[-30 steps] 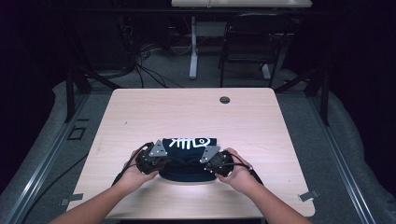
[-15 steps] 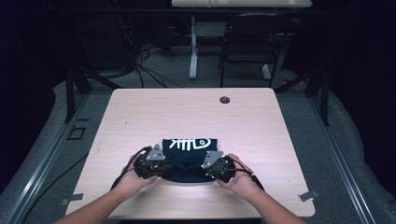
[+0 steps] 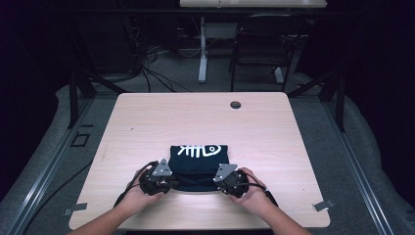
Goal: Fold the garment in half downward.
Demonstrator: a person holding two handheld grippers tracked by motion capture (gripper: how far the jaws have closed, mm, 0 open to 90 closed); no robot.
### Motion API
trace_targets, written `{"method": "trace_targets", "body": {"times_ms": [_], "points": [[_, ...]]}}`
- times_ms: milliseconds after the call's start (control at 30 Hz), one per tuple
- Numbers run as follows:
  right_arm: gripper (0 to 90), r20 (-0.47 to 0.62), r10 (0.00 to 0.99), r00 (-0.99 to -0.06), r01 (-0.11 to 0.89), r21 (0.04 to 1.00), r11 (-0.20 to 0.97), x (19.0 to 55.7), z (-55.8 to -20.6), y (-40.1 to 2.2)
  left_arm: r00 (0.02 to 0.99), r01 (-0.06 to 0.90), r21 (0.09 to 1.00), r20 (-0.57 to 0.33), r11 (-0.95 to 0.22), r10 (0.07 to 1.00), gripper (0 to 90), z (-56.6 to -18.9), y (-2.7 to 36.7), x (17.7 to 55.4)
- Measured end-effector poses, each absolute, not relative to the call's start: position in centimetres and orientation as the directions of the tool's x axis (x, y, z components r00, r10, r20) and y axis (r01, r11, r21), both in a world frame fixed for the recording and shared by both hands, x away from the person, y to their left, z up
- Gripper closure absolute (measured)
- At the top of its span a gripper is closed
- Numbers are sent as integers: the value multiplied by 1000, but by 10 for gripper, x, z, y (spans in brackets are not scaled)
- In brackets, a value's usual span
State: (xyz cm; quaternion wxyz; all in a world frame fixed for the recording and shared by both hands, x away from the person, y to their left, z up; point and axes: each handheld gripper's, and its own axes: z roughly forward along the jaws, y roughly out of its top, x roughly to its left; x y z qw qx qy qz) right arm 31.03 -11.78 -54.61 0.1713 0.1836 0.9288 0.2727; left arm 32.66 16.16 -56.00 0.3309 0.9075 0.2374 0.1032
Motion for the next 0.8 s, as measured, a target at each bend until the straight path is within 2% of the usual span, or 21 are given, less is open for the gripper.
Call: {"method": "trace_targets", "body": {"times_ms": [433,800], "points": [[791,-206,492,-846,293,591,752,328,-548,-123,822,412,672,17,-615,569,753,-563,161,343],[762,-192,504,-842,308,595,742,333,-548,-127,816,427,679,-5,-597,578,740,-562,162,346]]}}
